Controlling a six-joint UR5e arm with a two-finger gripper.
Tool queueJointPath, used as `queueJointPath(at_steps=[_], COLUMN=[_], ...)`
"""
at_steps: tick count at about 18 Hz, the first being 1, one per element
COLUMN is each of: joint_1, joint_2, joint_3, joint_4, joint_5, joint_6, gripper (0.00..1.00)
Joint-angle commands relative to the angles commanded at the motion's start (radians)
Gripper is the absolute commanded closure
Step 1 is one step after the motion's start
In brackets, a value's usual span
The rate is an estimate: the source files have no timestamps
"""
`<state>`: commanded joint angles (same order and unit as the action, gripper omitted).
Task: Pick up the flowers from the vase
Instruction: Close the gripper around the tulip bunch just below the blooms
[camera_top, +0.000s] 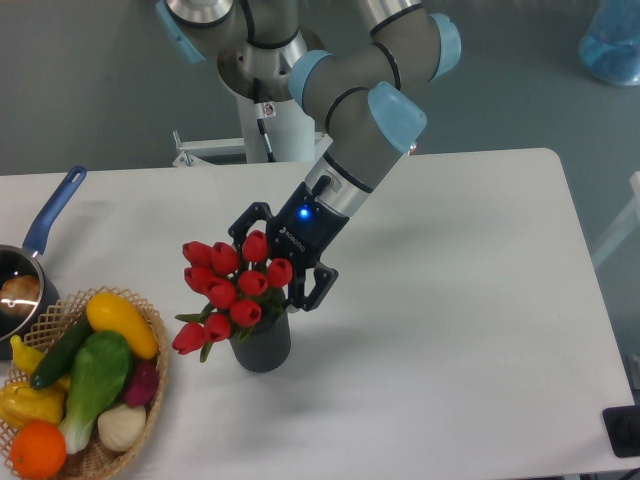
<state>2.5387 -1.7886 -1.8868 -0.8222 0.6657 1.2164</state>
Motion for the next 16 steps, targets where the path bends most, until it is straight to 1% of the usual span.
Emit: queueJointPath(at_steps=[4,5,6,11,12,13,14,16], joint_1=[0.000,0.000,0.000,0.000,0.002,0.002,0.002,0.002], joint_2=[0.000,0.000,0.000,-0.002,0.000,0.000,0.000,0.000], joint_3=[0.000,0.002,0.002,0.005,0.005,0.003,0.003,0.003], joint_4=[0.000,0.000,0.000,0.000,0.000,0.000,-0.002,0.000], joint_5=[0.000,0.000,0.002,0.002,0.002,0.002,0.002,0.002], joint_6=[0.000,-0.003,-0.003,-0.005,-0.005,-0.005,-0.005,-0.005], gripper=[0.11,0.19,0.21,0.22,0.24,0.30,0.31,0.39])
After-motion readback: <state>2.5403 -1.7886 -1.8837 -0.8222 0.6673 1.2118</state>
